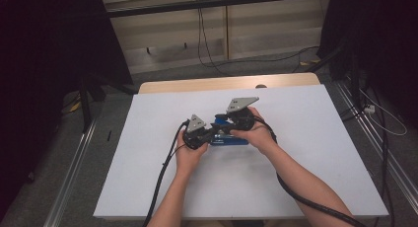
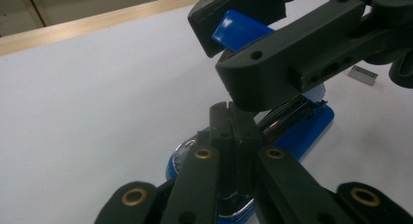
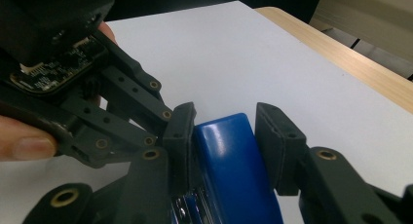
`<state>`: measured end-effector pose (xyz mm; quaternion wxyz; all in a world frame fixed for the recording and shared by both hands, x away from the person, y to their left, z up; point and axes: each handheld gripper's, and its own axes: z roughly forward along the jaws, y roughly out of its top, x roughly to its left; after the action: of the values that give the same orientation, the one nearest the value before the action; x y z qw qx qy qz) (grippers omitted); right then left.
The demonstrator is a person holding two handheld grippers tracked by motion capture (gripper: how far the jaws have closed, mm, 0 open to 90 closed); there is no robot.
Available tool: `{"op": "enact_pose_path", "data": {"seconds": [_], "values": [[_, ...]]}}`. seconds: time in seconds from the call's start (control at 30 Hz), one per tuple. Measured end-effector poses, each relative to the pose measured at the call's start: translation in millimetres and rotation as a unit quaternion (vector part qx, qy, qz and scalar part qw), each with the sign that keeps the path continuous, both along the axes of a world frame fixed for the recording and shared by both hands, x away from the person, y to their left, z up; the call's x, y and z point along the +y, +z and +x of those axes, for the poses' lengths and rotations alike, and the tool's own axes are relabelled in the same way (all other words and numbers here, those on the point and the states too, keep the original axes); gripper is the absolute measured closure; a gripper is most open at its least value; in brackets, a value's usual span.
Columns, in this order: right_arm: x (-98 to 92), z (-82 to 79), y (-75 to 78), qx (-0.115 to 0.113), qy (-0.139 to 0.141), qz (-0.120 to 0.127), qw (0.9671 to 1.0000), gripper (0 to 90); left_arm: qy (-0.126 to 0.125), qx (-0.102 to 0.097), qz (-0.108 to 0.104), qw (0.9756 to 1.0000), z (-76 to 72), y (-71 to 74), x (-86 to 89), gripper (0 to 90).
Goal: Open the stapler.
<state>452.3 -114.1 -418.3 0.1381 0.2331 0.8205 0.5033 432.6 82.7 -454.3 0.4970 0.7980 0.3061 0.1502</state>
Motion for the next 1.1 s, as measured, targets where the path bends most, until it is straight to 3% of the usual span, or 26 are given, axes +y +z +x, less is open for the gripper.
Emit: {"op": "enact_pose_path", "data": {"seconds": [0.2, 0.3, 0.53, 0.67, 0.73, 1.1], "values": [[-8.2, -2.9, 0.6, 0.005, -0.018, 0.01, 0.9998, 46.7, 0.001, -0.005, 0.005, 1.0, 1.3, 0.4, 2.1, 90.0], [-17.3, -5.7, 3.2, 0.008, -0.031, 0.024, 0.9992, 46.7, 0.003, -0.008, 0.002, 1.0, 1.6, 1.0, 2.6, 90.0], [-28.2, -25.1, 9.9, -0.005, -0.028, 0.024, 0.9993, 61.6, 0.003, -0.011, -0.011, 0.9999, 1.1, 6.4, 0.6, 90.0], [-29.7, -36.5, 7.7, -0.006, -0.02, 0.024, 0.9995, 82.1, 0.0, -0.014, -0.007, 0.9999, 1.5, 10.7, -1.4, 90.0], [-28.9, -41.7, 4.2, 0.001, -0.017, 0.024, 0.9996, 88.3, 0.0, -0.015, -0.001, 0.9999, 1.5, 15.2, -2.0, 90.0], [-18.9, -48.4, -16.3, 0.016, -0.037, 0.012, 0.9991, 90.0, -0.001, -0.013, 0.006, 0.9999, 2.2, 20.9, -3.0, 90.0]]}}
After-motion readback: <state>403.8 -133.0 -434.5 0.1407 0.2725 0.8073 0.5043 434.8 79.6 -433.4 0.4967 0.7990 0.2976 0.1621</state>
